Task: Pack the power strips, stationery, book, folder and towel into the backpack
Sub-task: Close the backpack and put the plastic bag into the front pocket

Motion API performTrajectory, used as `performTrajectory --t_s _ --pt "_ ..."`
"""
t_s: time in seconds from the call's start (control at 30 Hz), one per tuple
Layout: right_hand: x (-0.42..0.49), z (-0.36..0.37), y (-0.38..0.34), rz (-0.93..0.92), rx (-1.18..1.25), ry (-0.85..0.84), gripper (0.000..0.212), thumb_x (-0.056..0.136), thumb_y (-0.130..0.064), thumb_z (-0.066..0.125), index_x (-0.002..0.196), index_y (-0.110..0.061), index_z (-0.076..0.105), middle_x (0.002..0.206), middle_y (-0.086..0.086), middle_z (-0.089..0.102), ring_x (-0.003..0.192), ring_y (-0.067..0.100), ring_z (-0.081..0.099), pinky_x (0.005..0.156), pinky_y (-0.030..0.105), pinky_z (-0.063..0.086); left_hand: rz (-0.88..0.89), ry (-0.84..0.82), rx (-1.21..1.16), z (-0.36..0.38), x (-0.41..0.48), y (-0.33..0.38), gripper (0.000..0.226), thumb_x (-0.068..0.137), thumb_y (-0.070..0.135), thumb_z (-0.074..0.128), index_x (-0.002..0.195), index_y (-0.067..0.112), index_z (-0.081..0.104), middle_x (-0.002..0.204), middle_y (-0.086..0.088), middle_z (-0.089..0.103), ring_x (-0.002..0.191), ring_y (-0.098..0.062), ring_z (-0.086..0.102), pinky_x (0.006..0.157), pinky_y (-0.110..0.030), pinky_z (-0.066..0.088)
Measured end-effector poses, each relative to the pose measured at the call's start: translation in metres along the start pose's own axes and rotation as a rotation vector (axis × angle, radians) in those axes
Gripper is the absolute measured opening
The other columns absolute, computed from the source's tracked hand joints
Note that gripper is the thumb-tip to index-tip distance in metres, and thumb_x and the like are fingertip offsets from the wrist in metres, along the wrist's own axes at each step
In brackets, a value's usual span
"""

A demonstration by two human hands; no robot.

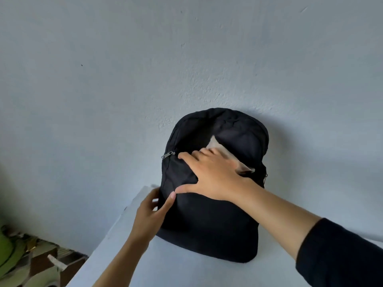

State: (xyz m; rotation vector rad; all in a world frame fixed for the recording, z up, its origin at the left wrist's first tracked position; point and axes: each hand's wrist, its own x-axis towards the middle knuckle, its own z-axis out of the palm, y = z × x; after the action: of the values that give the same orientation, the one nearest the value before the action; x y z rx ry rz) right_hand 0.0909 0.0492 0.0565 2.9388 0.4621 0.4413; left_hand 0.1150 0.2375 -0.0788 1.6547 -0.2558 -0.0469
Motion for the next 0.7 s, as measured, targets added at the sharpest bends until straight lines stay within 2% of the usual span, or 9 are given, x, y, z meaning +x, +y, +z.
performTrajectory --t_s 0.1,0.13,0.2,0.27,0.33,0.43,0.53,0.63,0.7 --pt "0.004 0.011 -0.002 -0.038 0.048 0.094 0.071 0.090 -0.072 0.052 0.139 -0.022 0.045 0.116 -0.004 0.070 0.111 0.021 0.057 0.103 0.042 0.037 0.056 -0.011 -0.080 0.004 0.000 0.004 0.060 0.080 0.069 0.070 0.101 0.012 0.070 0.096 -0.018 0.070 0.099 -0.039 0.066 0.088 -0.054 0.052" --pt "0.003 0.011 -0.001 -0.052 0.091 0.140 0.066 0.090 -0.068 0.056 0.136 -0.021 0.049 0.112 -0.005 0.071 0.108 0.019 0.057 0.102 0.040 0.037 0.064 -0.035 -0.080 0.002 0.003 0.007 0.056 0.085 0.065 0.071 0.099 0.010 0.070 0.095 -0.019 0.069 0.098 -0.040 0.066 0.087 -0.057 0.051" --pt "-0.001 0.007 0.003 -0.037 0.197 0.211 0.058 0.088 -0.062 0.066 0.130 -0.023 0.057 0.107 -0.007 0.070 0.105 0.013 0.055 0.103 0.034 0.035 0.072 -0.119 -0.082 -0.003 0.005 0.015 0.032 0.095 0.049 0.068 0.094 0.018 0.075 0.089 -0.004 0.073 0.092 -0.024 0.070 0.086 -0.049 0.054" --pt "-0.001 0.000 0.005 0.025 0.276 0.219 0.053 0.083 -0.059 0.072 0.124 -0.028 0.061 0.106 -0.009 0.067 0.108 0.012 0.049 0.100 0.025 0.030 0.097 -0.171 -0.053 -0.004 0.003 0.019 0.027 0.098 0.040 0.063 0.089 0.018 0.075 0.084 0.005 0.069 0.086 -0.012 0.065 0.083 -0.043 0.050" --pt "0.000 -0.005 0.002 0.080 0.296 0.159 0.049 0.081 -0.059 0.073 0.121 -0.031 0.064 0.110 -0.009 0.065 0.116 0.017 0.046 0.093 0.022 0.023 0.114 -0.169 -0.009 -0.006 0.006 0.014 0.033 0.097 0.044 0.065 0.090 0.013 0.075 0.086 0.001 0.068 0.086 -0.013 0.064 0.082 -0.044 0.050" --pt "0.008 -0.010 -0.002 0.037 0.228 -0.059 0.044 0.086 -0.056 0.069 0.118 -0.026 0.068 0.113 -0.007 0.062 0.123 0.022 0.042 0.085 0.026 0.015 0.139 -0.103 0.133 -0.013 0.022 0.011 0.052 0.081 0.060 0.078 0.074 0.009 0.068 0.075 0.005 0.065 0.075 -0.011 0.059 0.072 -0.028 0.047" --pt "0.011 -0.019 0.005 -0.017 0.208 -0.249 0.040 0.089 -0.055 0.065 0.103 -0.017 0.068 0.102 -0.002 0.064 0.119 0.024 0.045 0.093 0.038 0.039 0.311 -0.055 0.334 -0.014 0.026 0.016 0.045 0.080 0.047 0.081 0.064 0.018 0.051 0.064 0.009 0.053 0.065 -0.008 0.050 0.062 -0.018 0.040" --pt "0.006 -0.022 0.014 0.005 0.270 -0.283 0.043 0.090 -0.056 0.065 0.081 -0.014 0.060 0.091 0.000 0.065 0.110 0.018 0.047 0.090 0.038 0.040 0.506 -0.106 0.423 -0.008 0.025 0.022 0.038 0.089 0.044 0.067 0.069 0.015 0.054 0.072 0.007 0.052 0.069 -0.013 0.051 0.058 -0.013 0.037" --pt "0.001 -0.011 0.016 -0.042 0.280 -0.163 0.038 0.092 -0.052 0.065 0.080 -0.016 0.060 0.089 -0.010 0.061 0.104 0.012 0.046 0.100 0.034 0.033 0.521 -0.177 0.416 -0.011 0.028 0.021 0.040 0.096 0.051 0.056 0.070 0.020 0.052 0.075 0.007 0.050 0.068 -0.014 0.051 0.062 -0.015 0.038"
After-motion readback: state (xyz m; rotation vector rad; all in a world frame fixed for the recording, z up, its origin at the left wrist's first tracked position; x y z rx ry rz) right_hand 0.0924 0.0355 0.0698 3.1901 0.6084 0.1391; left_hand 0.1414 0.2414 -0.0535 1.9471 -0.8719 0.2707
